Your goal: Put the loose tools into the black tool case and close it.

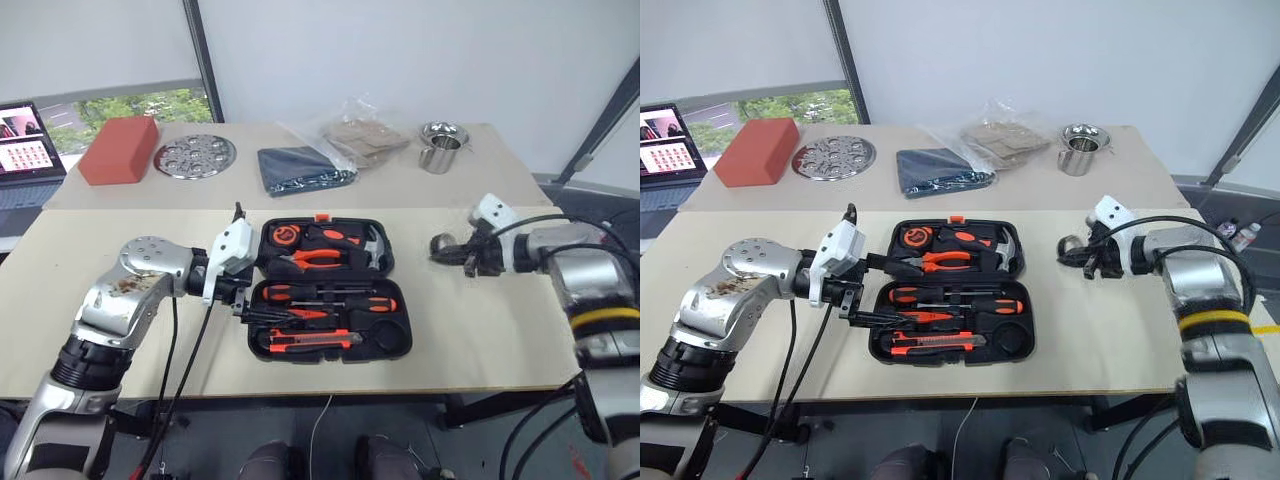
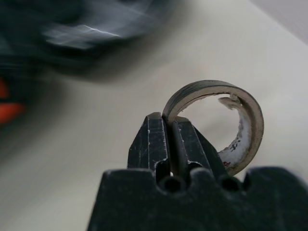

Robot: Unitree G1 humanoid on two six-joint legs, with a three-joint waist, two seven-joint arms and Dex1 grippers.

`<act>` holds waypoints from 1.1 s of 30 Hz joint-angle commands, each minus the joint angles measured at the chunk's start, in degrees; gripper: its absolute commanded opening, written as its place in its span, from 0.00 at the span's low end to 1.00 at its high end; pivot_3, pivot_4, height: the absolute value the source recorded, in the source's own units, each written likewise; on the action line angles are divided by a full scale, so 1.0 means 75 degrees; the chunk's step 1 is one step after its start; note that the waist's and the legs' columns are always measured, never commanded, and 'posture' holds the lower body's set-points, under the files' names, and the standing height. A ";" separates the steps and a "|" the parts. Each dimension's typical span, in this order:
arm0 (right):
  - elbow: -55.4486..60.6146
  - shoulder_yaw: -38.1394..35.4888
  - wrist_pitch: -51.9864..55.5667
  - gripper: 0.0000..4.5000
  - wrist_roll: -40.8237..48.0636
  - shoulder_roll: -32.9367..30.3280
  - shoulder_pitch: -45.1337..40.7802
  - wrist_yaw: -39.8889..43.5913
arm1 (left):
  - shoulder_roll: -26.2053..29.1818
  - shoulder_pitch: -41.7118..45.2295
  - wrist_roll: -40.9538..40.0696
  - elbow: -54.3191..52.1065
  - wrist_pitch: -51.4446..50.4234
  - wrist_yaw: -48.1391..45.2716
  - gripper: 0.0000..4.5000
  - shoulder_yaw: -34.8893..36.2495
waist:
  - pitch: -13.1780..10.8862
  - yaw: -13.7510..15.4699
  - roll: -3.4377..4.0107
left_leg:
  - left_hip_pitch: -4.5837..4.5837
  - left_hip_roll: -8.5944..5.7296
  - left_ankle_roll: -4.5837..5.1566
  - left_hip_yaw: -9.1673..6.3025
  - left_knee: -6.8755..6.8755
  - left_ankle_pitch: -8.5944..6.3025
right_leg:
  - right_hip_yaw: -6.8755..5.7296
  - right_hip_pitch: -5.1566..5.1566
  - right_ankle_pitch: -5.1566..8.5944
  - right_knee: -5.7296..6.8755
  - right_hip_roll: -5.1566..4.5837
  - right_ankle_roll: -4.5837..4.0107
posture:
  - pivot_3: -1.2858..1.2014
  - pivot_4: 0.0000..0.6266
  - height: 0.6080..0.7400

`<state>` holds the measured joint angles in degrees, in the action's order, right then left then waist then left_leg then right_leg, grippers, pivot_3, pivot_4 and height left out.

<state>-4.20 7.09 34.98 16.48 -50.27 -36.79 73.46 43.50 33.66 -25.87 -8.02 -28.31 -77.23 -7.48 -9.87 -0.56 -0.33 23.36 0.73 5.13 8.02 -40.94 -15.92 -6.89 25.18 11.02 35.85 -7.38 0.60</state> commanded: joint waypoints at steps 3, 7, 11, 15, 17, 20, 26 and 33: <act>0.3107 -0.0092 0.1392 0.00 0.0863 -0.0444 0.1040 -0.0200 | 0.0081 0.0048 -0.0014 -0.0156 0.0171 -0.0248 1.00 -0.0104 | -0.0001 0.0041 -0.0003 | 0.0004 -0.0005 0.0002 0.0003 -0.0014 -0.0003 | 0.0007 -0.0001 0.0000 -0.0013 -0.0014 0.0001 | 0.52 0.24 0.95; 0.3691 0.0148 0.1407 0.00 0.0813 -0.0548 0.1509 -0.0371 | 0.0038 0.0160 0.0066 0.0006 0.0263 -0.0307 1.00 -0.0171 | -0.0002 0.0096 -0.0004 | 0.0003 -0.0004 -0.0034 0.0002 -0.0020 -0.0028 | 0.0011 0.0001 0.0007 -0.0018 -0.0022 0.0016 | 0.52 0.24 0.95; 0.3916 0.0482 0.1253 0.00 0.0578 -0.0474 0.1766 -0.0670 | 0.0014 0.0268 0.0115 0.0111 0.0300 -0.0350 1.00 -0.0198 | -0.0002 0.0153 -0.0004 | 0.0003 0.0001 -0.0032 0.0000 -0.0044 -0.0025 | 0.0009 0.0002 0.0006 -0.0002 -0.0019 0.0014 | 0.52 0.24 0.95; 0.3853 0.0864 0.1085 0.00 0.0186 -0.0600 0.1732 -0.0841 | 0.0017 0.0257 0.0139 0.0101 0.0330 -0.0375 1.00 -0.0212 | -0.0002 0.0160 -0.0004 | 0.0007 0.0001 0.0005 0.0002 -0.0046 -0.0005 | 0.0010 0.0006 0.0000 -0.0001 -0.0017 0.0002 | 0.52 0.24 0.95; 0.3848 0.0898 0.1014 0.17 0.0116 -0.0631 0.1730 -0.0865 | 0.0025 0.0249 0.0133 0.0082 0.0326 -0.0363 1.00 -0.0213 | -0.0002 0.0173 -0.0004 | 0.0008 0.0001 0.0005 0.0001 -0.0046 -0.0005 | 0.0009 0.0006 0.0000 0.0000 -0.0016 0.0000 | 0.52 0.24 0.95; 0.3997 0.0677 0.1008 0.36 0.0362 -0.0651 0.1697 -0.0726 | 0.0044 0.0231 0.0133 0.0052 0.0302 -0.0338 1.00 -0.0199 | -0.0002 0.0175 -0.0004 | 0.0015 0.0000 0.0007 0.0000 -0.0046 -0.0005 | 0.0008 0.0006 -0.0001 -0.0004 -0.0014 -0.0004 | 0.52 0.24 0.95; 0.3861 -0.0474 0.1809 0.42 0.1534 -0.0753 0.1271 -0.0651 | 0.0192 -0.0070 0.0145 0.0090 0.0148 0.0011 1.00 0.0095 | -0.0002 0.0165 -0.0005 | 0.0019 0.0001 0.0008 -0.0001 -0.0045 -0.0005 | 0.0008 0.0008 -0.0009 -0.0007 -0.0009 -0.0017 | 0.52 0.24 0.95; 0.1439 -0.1010 0.1146 0.03 0.0842 -0.0507 0.0835 -0.1667 | 0.0632 -0.0714 0.0410 0.1480 0.0186 0.1100 0.75 0.1237 | -0.0004 0.0147 -0.0012 | 0.0014 0.0003 0.0008 -0.0002 -0.0042 -0.0006 | 0.0008 0.0010 -0.0008 -0.0008 -0.0011 -0.0017 | 0.52 0.24 0.95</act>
<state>9.91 0.26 47.10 25.08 -54.61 -29.98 62.76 47.13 28.43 -23.65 1.49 -27.71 -71.07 -1.07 -9.91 0.55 -0.41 23.47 0.75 5.19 8.01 -41.25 -15.96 -6.83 25.27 10.96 35.79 -7.46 0.47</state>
